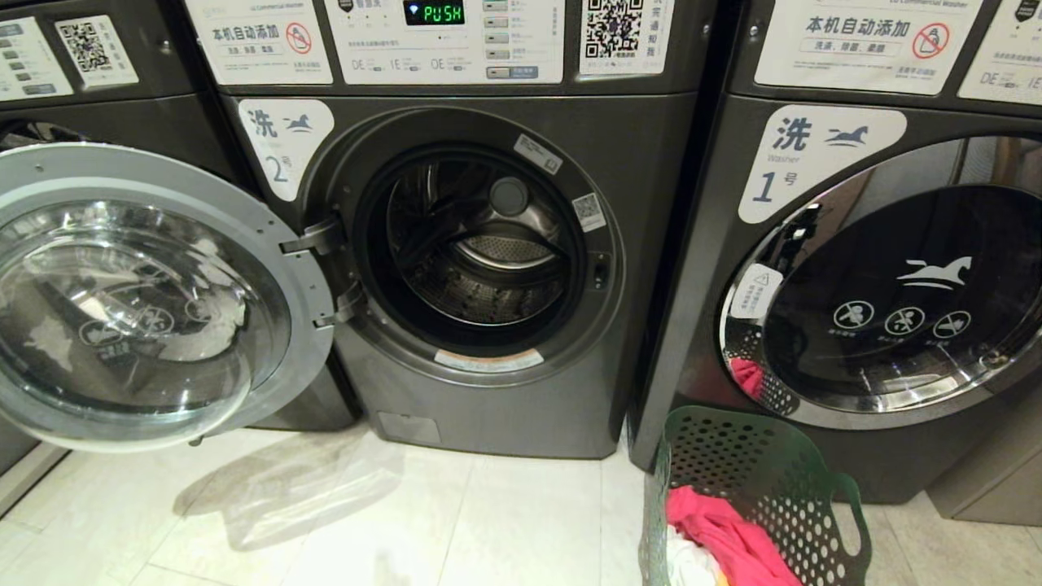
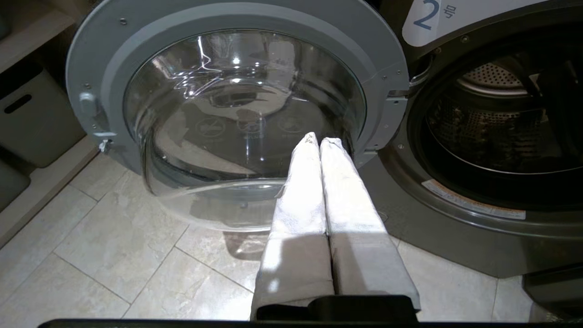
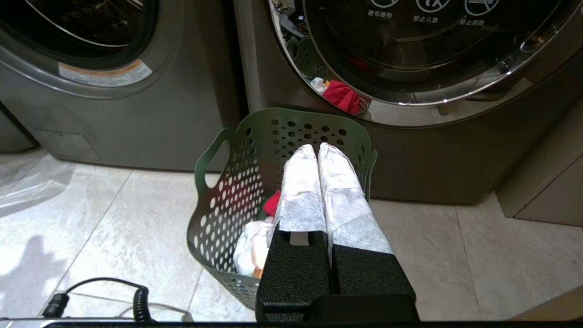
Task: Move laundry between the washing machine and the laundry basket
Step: Close the washing machine door with the left hand
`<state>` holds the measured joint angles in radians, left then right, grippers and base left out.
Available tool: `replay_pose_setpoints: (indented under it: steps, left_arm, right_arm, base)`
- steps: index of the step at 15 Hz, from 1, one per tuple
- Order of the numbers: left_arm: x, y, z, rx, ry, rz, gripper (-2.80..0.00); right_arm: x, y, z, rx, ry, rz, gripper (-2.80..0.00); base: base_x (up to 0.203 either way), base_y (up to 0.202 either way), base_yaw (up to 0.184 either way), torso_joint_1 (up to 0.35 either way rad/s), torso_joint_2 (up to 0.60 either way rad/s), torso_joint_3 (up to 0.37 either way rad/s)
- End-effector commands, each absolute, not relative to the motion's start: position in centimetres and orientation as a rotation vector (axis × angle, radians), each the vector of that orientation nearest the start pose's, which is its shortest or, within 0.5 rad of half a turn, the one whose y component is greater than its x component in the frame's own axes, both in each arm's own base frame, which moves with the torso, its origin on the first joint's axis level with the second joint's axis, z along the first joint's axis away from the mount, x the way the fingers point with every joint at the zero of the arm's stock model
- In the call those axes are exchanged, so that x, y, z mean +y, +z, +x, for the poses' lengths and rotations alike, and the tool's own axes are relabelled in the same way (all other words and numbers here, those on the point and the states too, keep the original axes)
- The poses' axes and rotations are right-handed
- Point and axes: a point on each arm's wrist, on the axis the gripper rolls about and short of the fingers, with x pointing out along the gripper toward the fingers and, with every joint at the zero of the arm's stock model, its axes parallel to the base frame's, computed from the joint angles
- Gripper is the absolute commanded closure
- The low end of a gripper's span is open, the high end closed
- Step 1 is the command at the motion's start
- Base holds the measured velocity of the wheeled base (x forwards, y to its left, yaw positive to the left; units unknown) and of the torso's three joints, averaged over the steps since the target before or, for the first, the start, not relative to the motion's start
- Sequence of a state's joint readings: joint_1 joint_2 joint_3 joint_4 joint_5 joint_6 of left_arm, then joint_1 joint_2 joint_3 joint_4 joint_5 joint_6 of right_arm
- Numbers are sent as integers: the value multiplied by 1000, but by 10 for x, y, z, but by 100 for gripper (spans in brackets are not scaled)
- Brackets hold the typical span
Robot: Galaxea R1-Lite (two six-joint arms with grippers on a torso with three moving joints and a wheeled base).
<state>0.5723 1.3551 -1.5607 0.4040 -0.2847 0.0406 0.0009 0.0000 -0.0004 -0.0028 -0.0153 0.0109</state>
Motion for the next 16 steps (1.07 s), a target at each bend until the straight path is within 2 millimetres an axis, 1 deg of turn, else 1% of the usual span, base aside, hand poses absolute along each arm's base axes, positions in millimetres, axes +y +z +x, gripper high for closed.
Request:
replay_pose_setpoints:
  steps: [1, 6, 12, 16]
  left_arm:
    - [96, 381, 162, 191, 280, -36, 0]
    - [94, 375, 158, 207, 278, -44, 0]
    - [92, 375, 155, 204, 273, -44, 0]
    - [90, 372, 153, 212, 272, -46, 0]
  right_arm:
    - [0, 76, -23, -2, -14, 11, 0]
    - [0, 76, -23, -2, -14, 11, 0]
    - [0, 76, -23, -2, -14, 11, 0]
    - [0, 76, -23, -2, -14, 11, 0]
  base:
    - [0, 0, 0, 0, 0, 0]
    - [0, 0, 0, 0, 0, 0]
    - [0, 0, 0, 0, 0, 0]
    - [2, 176, 0, 0, 4, 1]
